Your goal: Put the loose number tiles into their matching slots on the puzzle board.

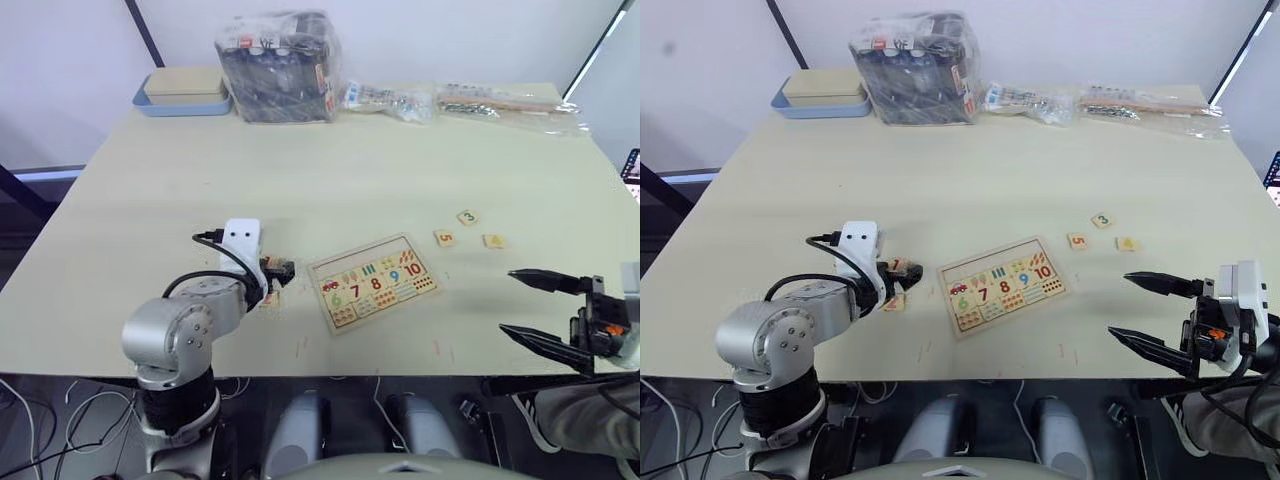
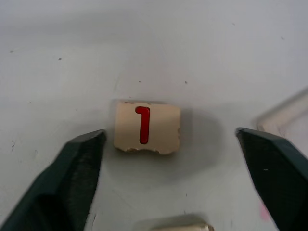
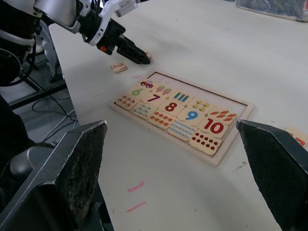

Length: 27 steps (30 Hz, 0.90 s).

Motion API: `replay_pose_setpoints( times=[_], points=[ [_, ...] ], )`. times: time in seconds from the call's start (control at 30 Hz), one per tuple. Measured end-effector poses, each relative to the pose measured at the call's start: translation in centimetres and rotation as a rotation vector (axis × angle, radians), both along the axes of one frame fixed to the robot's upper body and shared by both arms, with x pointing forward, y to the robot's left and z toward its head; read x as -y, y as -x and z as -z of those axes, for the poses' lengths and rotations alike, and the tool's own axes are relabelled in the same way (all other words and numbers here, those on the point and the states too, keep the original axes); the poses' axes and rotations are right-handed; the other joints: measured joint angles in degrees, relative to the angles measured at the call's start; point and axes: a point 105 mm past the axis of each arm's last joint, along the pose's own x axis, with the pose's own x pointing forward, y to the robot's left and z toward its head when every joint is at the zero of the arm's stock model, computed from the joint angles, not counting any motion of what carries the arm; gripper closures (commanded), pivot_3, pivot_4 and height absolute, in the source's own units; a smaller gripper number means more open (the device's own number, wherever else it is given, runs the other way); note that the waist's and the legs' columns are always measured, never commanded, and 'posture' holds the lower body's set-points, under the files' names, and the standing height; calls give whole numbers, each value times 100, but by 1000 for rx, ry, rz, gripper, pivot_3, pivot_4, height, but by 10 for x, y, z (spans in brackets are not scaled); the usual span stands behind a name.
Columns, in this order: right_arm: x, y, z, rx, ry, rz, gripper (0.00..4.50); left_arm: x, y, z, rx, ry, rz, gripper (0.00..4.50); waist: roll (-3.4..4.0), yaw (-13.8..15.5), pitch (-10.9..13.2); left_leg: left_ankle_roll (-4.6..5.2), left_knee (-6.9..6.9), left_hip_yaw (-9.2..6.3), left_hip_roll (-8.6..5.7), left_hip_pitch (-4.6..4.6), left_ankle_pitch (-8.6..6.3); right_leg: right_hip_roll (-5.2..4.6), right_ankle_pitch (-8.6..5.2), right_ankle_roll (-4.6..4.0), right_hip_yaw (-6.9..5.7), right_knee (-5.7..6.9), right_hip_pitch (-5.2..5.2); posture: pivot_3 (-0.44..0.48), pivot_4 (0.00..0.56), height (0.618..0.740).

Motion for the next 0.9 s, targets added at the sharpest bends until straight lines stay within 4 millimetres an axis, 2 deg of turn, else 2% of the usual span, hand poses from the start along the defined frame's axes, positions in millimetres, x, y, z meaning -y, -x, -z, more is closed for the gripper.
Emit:
replay_pose_setpoints(
  times=[0.13, 0.33, 0.5, 0.6, 0.63, 0.77, 0.9],
  points=[
    [1, 1, 1, -4, -4, 5, 0, -16, 8, -15, 0, -41, 67, 79, 4, 19, -1, -1, -1, 0, -4, 0, 0, -10, -8, -14, -3, 0, 0, 0, 150, 740],
    [4, 0, 3, 1, -17, 19, 0, -24, 35, -49, -99, -131, 354, 79, 3, 41, 0, -2, -2, -1, -20, -3, 1, -26, -10, -15, -18, -15, 5, 0, 150, 740],
    [5, 0, 4, 4, -17, 23, 0, -33, 49, -57, -166, -171, 473, 79, 7, 15, 2, -15, -21, 16, -21, 6, 8, -15, -10, -14, -6, -24, 2, 0, 150, 740],
    [4, 1, 5, 2, -18, 22, 0, -36, 50, -57, -155, -185, 550, 79, 11, 18, 3, -21, -34, 31, -18, 13, 12, -15, -10, -14, 3, -27, 0, 0, 150, 740],
    [4, 1, 6, 3, -21, 24, 0, -38, 50, -54, -134, -142, 631, 79, 15, 18, 5, -19, -41, 42, -18, 16, 10, -14, -11, -15, 6, -28, -5, 0, 150, 740],
    [2, 2, 4, 15, -19, 20, 0, -50, 40, -62, -27, -95, 787, 79, 20, 28, 8, -6, -41, 52, -10, 17, 2, -13, -11, -15, 7, -30, -6, 0, 150, 740],
    [-2, 4, 2, 26, -13, 9, 0, -62, 30, -66, 56, -129, 895, 79, 21, 41, 8, -3, -41, 57, -7, 16, 1, -15, -10, -14, 11, -33, -6, 0, 150, 740]
  ],
)
